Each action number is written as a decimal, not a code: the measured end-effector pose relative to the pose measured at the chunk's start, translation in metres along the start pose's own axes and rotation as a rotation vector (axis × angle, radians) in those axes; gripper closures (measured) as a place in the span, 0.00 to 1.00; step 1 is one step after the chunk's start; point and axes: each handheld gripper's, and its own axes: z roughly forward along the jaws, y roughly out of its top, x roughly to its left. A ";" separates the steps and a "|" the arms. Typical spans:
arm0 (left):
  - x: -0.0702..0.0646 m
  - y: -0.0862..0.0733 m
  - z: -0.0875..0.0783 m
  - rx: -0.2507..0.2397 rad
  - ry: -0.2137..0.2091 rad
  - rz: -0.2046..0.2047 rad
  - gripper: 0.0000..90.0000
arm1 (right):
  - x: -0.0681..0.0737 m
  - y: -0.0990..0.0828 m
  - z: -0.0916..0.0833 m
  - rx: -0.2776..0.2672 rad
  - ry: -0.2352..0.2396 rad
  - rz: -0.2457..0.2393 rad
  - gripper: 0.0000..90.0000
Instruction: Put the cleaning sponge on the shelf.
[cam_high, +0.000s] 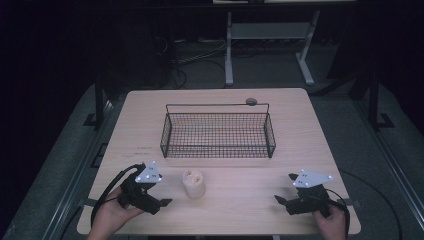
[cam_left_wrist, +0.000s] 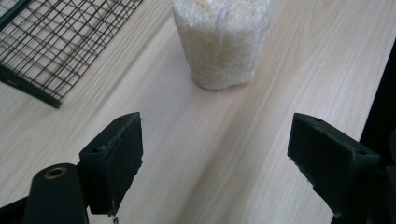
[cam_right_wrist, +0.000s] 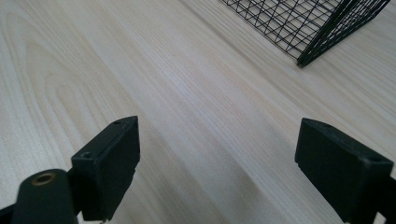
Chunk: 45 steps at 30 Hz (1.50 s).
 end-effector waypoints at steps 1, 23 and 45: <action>0.001 0.002 0.001 0.004 -0.004 0.005 0.20 | 0.000 0.000 0.000 0.000 -0.001 0.000 0.15; 0.008 0.041 0.021 0.053 -0.067 0.059 0.20 | 0.000 0.000 -0.001 -0.007 0.003 0.001 0.15; 0.010 0.063 0.047 0.118 -0.107 0.086 0.20 | 0.002 0.001 0.000 -0.011 0.006 0.001 0.15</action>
